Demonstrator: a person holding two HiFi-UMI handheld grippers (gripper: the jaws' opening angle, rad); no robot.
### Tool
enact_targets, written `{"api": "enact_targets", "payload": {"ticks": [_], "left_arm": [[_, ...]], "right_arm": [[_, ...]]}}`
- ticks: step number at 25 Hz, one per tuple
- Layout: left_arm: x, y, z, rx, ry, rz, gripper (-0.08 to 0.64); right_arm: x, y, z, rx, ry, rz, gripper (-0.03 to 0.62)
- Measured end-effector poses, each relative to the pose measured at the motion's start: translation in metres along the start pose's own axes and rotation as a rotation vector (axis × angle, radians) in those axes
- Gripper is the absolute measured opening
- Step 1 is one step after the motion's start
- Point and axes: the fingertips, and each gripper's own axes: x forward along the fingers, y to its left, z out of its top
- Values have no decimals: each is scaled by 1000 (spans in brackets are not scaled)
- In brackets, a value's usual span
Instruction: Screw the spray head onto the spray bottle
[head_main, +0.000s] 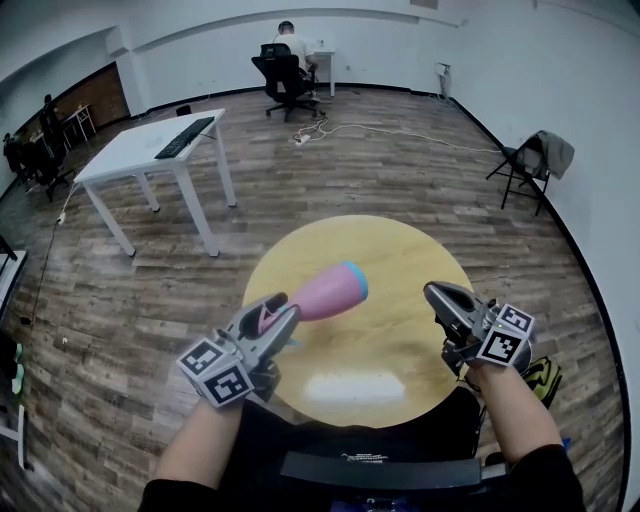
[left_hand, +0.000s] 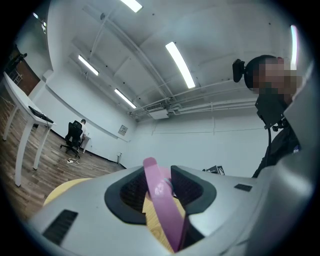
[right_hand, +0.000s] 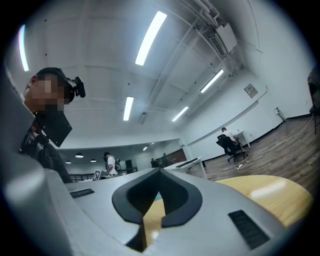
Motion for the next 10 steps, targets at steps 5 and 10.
{"api": "enact_targets", "payload": {"ticks": [5,10], "left_arm": [[1,-1,0,4,7,-4,164],[3,-7,0,6,9,-14,164]], "right_arm": [[3,1,0,-1,3,8,12],[0,5,0,-4,7,13,11]]}}
